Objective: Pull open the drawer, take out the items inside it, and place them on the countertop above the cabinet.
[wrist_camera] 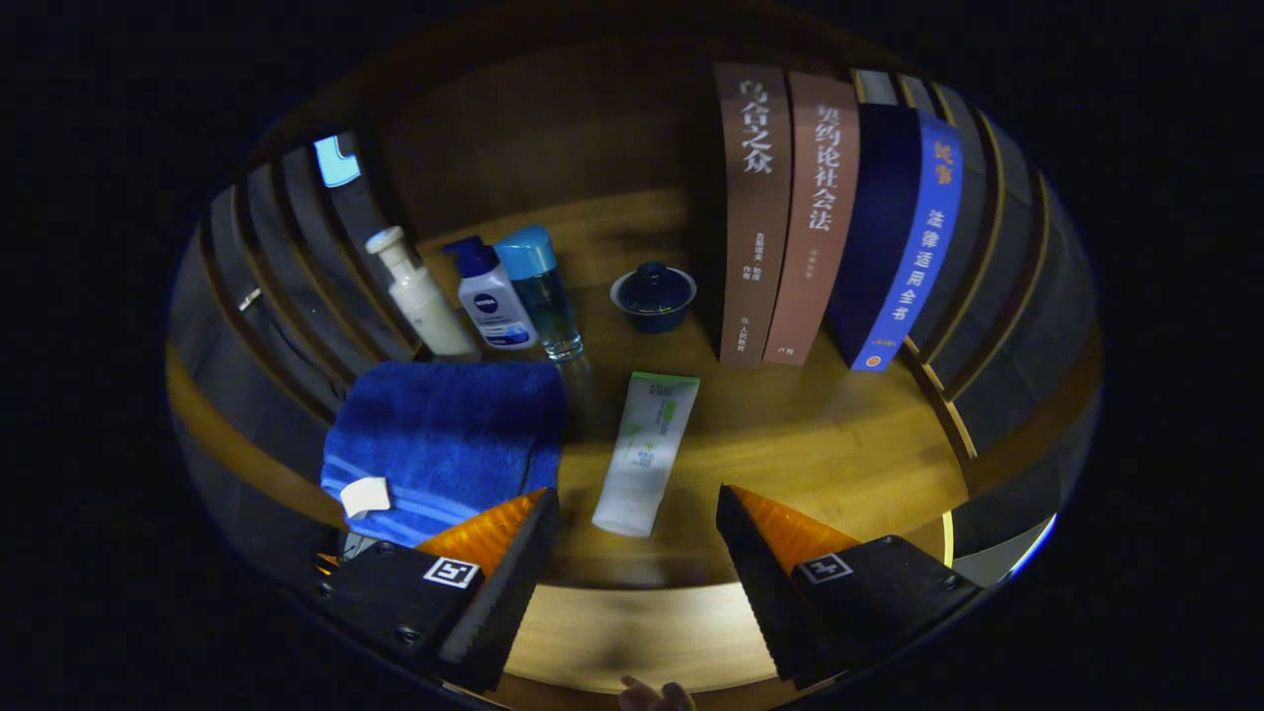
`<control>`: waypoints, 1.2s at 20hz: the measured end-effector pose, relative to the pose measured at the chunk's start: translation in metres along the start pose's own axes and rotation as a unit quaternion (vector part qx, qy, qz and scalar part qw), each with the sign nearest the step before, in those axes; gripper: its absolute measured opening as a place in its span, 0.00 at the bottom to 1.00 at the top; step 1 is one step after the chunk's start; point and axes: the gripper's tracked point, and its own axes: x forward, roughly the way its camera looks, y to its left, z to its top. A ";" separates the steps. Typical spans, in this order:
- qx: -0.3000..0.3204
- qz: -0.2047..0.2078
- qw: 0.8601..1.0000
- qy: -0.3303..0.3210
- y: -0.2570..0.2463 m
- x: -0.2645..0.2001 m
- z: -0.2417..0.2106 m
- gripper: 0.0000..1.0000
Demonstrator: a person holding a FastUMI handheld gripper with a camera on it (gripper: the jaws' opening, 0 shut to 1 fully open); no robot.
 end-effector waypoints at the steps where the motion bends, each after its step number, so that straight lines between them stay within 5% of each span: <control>1: 0.000 0.001 1.000 -0.021 0.001 -0.014 -0.002 1.00; 7: -0.039 0.012 0.980 -0.195 0.009 -0.131 -0.020 1.00; 12: -0.051 0.020 0.958 -0.282 0.012 -0.204 -0.085 1.00; 24: -0.009 0.021 0.950 -0.310 -0.022 -0.186 -0.243 1.00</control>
